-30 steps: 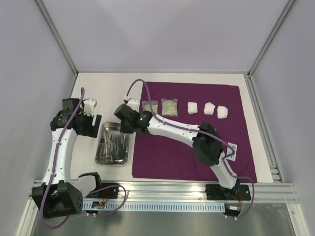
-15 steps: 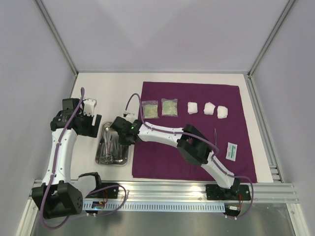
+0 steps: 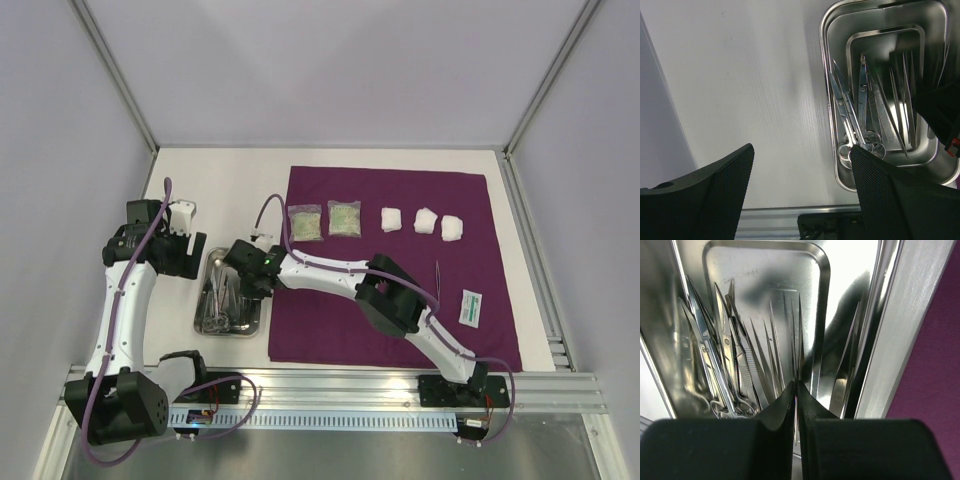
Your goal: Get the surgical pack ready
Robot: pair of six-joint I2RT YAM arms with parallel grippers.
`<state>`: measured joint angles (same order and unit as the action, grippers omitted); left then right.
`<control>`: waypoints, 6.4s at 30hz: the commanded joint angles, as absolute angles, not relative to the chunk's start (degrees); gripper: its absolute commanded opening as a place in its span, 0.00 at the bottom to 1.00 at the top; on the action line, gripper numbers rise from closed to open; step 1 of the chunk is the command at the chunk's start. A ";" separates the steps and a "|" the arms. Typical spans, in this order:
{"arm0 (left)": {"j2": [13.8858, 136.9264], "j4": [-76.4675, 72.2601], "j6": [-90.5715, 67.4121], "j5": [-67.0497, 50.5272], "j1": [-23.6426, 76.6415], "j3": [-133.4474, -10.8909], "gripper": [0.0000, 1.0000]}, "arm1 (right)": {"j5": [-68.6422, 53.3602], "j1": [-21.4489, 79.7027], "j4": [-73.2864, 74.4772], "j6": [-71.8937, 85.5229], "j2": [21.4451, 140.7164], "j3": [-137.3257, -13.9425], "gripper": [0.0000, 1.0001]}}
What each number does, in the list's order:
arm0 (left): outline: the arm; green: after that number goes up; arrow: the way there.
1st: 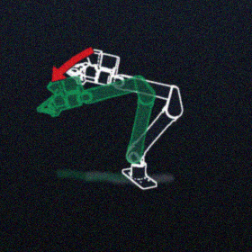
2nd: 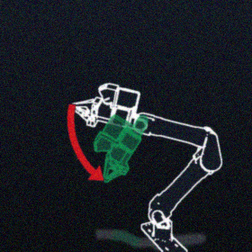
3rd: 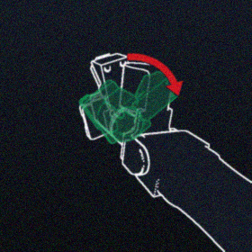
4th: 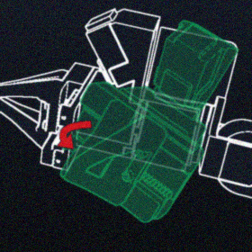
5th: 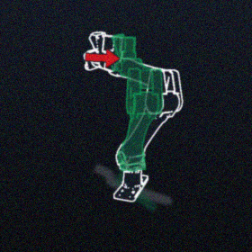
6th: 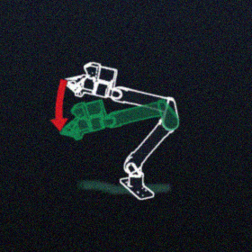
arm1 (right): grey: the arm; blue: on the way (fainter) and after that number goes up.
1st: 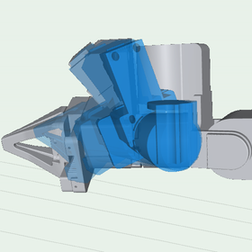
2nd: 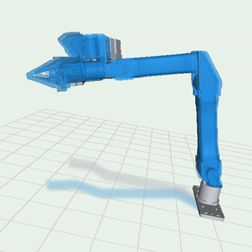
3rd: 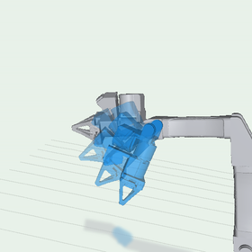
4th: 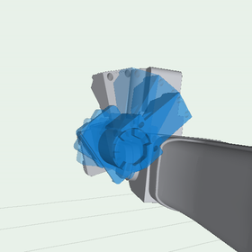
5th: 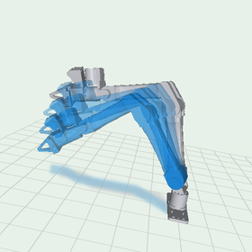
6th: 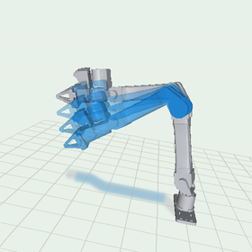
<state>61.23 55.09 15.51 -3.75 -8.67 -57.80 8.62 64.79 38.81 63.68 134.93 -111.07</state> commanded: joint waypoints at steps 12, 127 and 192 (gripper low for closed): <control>61.08 53.88 14.85 -4.22 -8.88 -58.18 0.87 | 10.37 65.13 37.97 62.67 132.19 -114.26 0.11; 59.33 53.00 17.49 -2.20 -8.96 -56.25 0.87 | 16.26 66.27 41.92 61.44 131.57 -112.32 0.01; 61.26 53.26 14.06 -9.14 -8.79 -57.66 0.87 | 13.98 -2.19 54.67 34.19 68.47 -47.28 0.57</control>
<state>61.39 54.52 15.33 -7.51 -8.67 -57.06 12.19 2.15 52.88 37.91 71.83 -47.72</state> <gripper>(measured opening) 0.870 0.552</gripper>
